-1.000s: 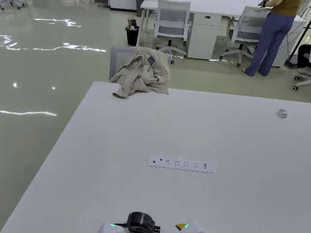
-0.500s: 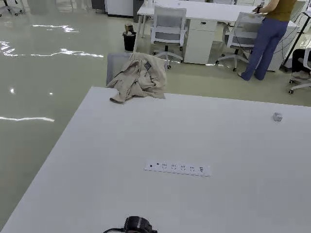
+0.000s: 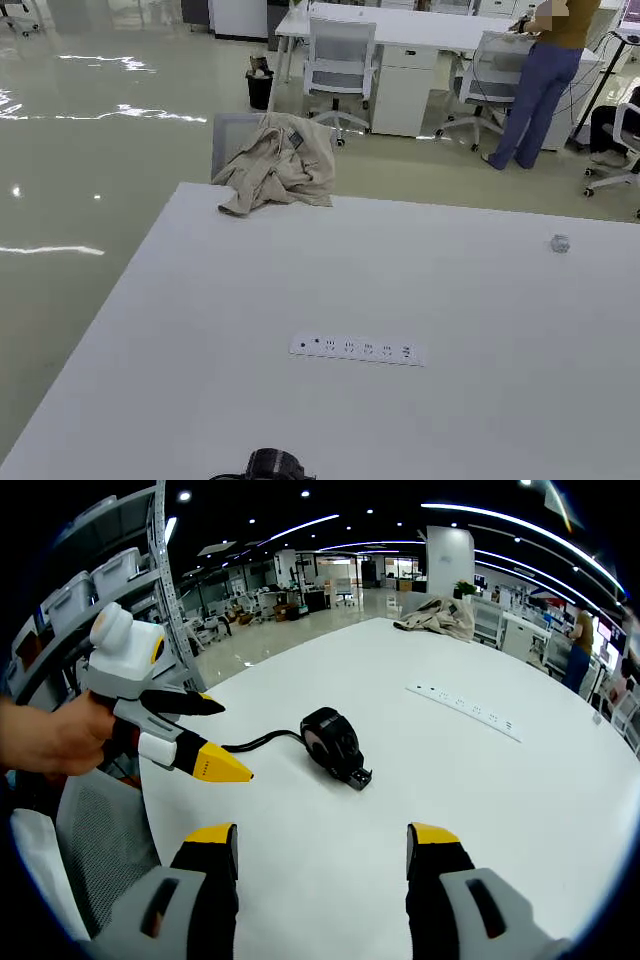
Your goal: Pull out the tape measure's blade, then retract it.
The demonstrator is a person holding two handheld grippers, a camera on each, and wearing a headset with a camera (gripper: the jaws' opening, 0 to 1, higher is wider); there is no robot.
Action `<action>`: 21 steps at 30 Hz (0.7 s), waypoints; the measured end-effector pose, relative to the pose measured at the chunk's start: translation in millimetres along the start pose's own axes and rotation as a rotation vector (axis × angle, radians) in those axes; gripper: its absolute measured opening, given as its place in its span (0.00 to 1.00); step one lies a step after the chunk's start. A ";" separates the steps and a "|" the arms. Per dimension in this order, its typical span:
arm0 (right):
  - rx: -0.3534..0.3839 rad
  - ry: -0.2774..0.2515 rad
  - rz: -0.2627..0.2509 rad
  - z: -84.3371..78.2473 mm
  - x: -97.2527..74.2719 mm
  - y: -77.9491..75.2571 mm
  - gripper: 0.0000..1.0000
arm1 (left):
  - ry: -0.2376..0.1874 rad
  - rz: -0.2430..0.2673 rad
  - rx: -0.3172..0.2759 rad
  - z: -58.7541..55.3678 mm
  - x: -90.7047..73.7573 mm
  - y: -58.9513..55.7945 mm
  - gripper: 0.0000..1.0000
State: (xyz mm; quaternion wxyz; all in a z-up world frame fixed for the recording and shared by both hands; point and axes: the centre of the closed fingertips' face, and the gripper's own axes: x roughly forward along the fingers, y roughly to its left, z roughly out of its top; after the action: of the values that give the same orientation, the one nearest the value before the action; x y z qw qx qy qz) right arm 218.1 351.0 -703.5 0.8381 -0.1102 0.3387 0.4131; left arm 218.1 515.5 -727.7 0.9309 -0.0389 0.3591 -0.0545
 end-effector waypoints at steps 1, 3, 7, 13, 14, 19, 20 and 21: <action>0.010 -0.002 -0.004 -0.2 -3.3 -0.3 0.70 | -0.005 0.001 -0.005 0.9 -2.7 1.0 0.98; 0.015 -0.005 -0.008 -1.2 -6.5 0.3 0.71 | -0.006 0.000 -0.007 1.4 -6.0 2.0 0.98; 0.024 -0.004 -0.014 -3.5 -13.1 4.2 0.73 | -0.014 -0.002 -0.007 3.5 -13.3 3.5 1.00; 0.026 -0.018 -0.024 2.2 -24.4 7.7 0.74 | -0.009 -0.010 0.001 4.7 -25.7 2.7 1.00; 0.024 -0.021 -0.026 4.1 -26.9 8.0 0.75 | -0.009 -0.011 0.010 4.8 -28.5 3.1 1.00; 0.007 -0.032 -0.033 10.9 -36.0 7.9 0.76 | -0.015 -0.024 0.041 7.5 -38.7 4.6 1.00; 0.007 -0.032 -0.033 11.5 -37.3 7.9 0.76 | -0.006 -0.026 0.044 6.7 -40.3 4.9 1.00; 0.003 -0.031 -0.034 13.3 -40.3 8.4 0.76 | -0.007 -0.031 0.044 7.2 -43.1 5.5 1.00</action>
State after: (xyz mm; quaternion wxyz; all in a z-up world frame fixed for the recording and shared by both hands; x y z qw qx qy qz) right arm 200.7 337.6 -666.3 0.8505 -0.1081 0.3243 0.3997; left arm 191.6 526.8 -694.4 0.9319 -0.0243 0.3538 -0.0764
